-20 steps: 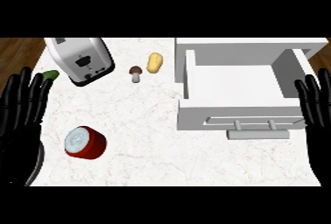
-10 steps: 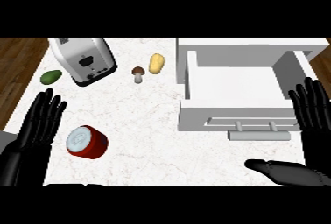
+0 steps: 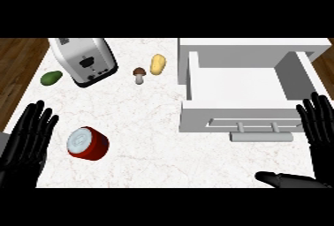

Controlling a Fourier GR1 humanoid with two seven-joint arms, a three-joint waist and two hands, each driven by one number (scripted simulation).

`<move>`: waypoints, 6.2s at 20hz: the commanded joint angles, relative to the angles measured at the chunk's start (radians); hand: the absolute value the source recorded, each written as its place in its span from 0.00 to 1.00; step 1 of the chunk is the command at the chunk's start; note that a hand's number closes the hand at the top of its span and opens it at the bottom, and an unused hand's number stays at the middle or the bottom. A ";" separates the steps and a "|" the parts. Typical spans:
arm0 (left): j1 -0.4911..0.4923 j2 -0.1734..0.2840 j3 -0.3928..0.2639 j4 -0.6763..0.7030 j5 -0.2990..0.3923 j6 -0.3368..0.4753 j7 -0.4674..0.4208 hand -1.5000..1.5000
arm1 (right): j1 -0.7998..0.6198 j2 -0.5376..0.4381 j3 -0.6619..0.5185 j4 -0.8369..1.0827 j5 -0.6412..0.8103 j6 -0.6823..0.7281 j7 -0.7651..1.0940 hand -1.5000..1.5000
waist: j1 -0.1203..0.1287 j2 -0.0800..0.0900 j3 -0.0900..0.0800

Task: Pick up the can, place it into the drawer and close the drawer

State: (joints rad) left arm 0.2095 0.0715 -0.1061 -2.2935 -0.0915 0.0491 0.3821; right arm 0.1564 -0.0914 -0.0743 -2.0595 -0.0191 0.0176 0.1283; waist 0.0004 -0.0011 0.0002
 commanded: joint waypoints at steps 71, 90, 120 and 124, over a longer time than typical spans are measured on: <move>-0.159 0.051 0.347 1.163 0.112 -0.114 -0.791 0.00 | 0.077 0.019 -0.200 -0.073 -0.081 0.193 -0.012 0.00 | -0.003 0.001 0.000; -0.276 0.065 0.331 1.293 0.132 -0.070 -0.807 0.00 | 0.114 0.066 -0.172 -0.098 -0.043 0.201 -0.033 0.00 | -0.003 0.001 0.000; -0.505 0.083 0.353 1.346 0.240 -0.090 -0.766 1.00 | 0.127 0.046 -0.205 -0.130 -0.114 0.205 -0.004 0.00 | -0.007 0.002 -0.001; -0.417 0.011 0.258 1.130 0.224 -0.054 -0.692 1.00 | 0.169 0.090 -0.158 -0.100 -0.066 0.192 -0.073 0.00 | -0.002 -0.001 0.000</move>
State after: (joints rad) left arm -0.2270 0.0957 0.1820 -1.0490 0.1242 -0.0146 -0.3700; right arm 0.3175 -0.0147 -0.2458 -2.1715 -0.1040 0.2181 0.0725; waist -0.0040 -0.0006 -0.0001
